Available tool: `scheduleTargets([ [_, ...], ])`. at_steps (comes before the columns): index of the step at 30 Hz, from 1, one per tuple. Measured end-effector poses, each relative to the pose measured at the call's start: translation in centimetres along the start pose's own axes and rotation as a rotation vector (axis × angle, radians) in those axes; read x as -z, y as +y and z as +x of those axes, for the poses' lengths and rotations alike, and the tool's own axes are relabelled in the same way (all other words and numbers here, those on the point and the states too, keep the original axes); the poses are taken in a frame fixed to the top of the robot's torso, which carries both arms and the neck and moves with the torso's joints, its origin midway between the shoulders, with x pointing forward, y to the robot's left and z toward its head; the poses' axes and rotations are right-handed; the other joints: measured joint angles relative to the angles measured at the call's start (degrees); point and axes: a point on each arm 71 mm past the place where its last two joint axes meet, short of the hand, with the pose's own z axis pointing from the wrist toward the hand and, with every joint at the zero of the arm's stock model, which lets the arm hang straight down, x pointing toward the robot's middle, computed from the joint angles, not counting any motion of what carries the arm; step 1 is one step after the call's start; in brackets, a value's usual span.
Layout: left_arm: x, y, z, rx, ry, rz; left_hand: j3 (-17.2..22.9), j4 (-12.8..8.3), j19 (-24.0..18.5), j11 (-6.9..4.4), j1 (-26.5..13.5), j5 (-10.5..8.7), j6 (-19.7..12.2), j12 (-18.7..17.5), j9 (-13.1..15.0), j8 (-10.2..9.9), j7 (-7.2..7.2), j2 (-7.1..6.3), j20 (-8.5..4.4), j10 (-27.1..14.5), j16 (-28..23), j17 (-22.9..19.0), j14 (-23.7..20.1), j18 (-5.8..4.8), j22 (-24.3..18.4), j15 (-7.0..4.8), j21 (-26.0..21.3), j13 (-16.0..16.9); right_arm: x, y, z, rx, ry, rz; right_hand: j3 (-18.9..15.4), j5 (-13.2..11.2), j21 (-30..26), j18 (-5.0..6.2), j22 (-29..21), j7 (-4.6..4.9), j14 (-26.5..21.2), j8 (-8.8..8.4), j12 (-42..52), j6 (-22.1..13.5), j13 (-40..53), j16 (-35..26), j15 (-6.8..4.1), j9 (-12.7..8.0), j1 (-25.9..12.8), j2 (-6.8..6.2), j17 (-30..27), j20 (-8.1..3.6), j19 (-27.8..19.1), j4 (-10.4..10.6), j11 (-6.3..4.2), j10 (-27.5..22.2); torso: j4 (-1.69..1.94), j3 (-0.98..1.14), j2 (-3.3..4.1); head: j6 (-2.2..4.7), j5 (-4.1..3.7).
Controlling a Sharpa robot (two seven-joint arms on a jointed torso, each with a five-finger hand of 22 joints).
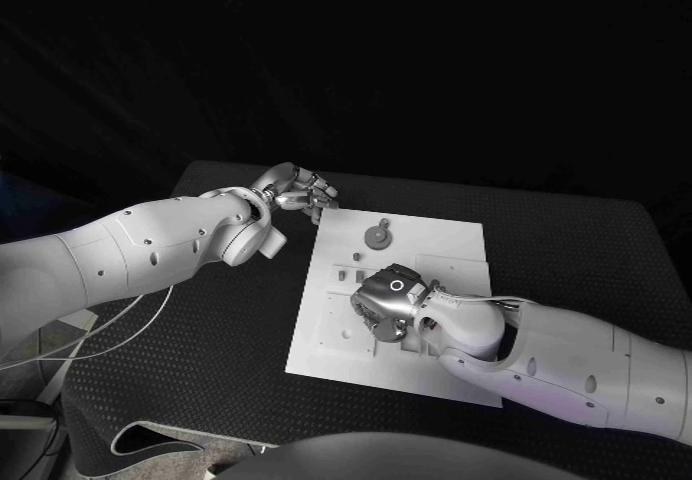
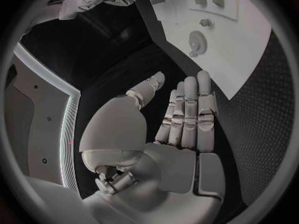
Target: Assemble the parts on the task board
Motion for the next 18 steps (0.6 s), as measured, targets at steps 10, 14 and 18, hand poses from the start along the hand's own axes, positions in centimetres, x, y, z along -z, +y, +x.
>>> scheduleTargets([
  [10, -0.02, -0.03, 0.01, 0.000, 0.001, 0.000, 0.0, 0.0, -0.1, 0.11, 0.0, 0.00, 0.0, 0.0, 0.0, 0.0, -0.04, 0.00, 0.09, -0.1, 0.0, 0.1, -0.1, 0.00, 0.0, 0.07, 0.0, -0.1, -0.21, -0.15, 0.13, -0.009, 0.006, 0.003, 0.0, 0.0, 0.0, 0.00, 0.0, 0.00, 0.1, -0.07, -0.2, 0.0, 0.0, 0.0, 0.08, 0.0, 0.0, 0.00, 0.0, -0.10, 0.2, 0.0, 0.00, 0.0, -0.03, 0.12, 0.04, -0.01, 0.01],
  [14, -0.02, -0.03, 0.02, 0.000, 0.001, 0.000, 0.0, 0.0, -0.1, 0.11, 0.0, 0.00, 0.0, 0.0, 0.0, 0.0, -0.04, 0.00, 0.09, -0.1, 0.0, 0.1, -0.1, 0.00, 0.0, 0.08, 0.0, -0.1, -0.27, -0.30, 0.19, -0.016, 0.006, 0.004, 0.0, 0.0, 0.0, 0.00, 0.0, 0.01, -0.1, -0.01, -0.2, 0.0, 0.0, 0.0, -0.10, 0.0, 0.0, 0.00, 0.0, -0.10, 0.2, 0.0, 0.00, 0.0, -0.05, 0.15, 0.04, -0.01, 0.03],
  [18, -0.04, -0.04, 0.06, 0.000, 0.003, -0.001, 0.0, 0.0, -0.1, 0.11, 0.0, 0.00, 0.0, 0.0, 0.0, 0.0, 0.02, 0.00, 0.07, -0.1, 0.0, 0.1, -0.1, 0.00, 0.0, 0.08, 0.0, -0.1, -0.30, -0.40, 0.21, -0.028, 0.005, 0.002, 0.0, 0.0, 0.0, 0.00, 0.0, 0.11, -0.1, -0.01, -0.8, -0.1, 0.0, 0.0, -0.10, 0.0, -0.2, -0.15, 0.0, -0.10, 0.2, 0.0, 0.11, -0.1, -0.07, 0.17, 0.04, 0.03, 0.00],
])
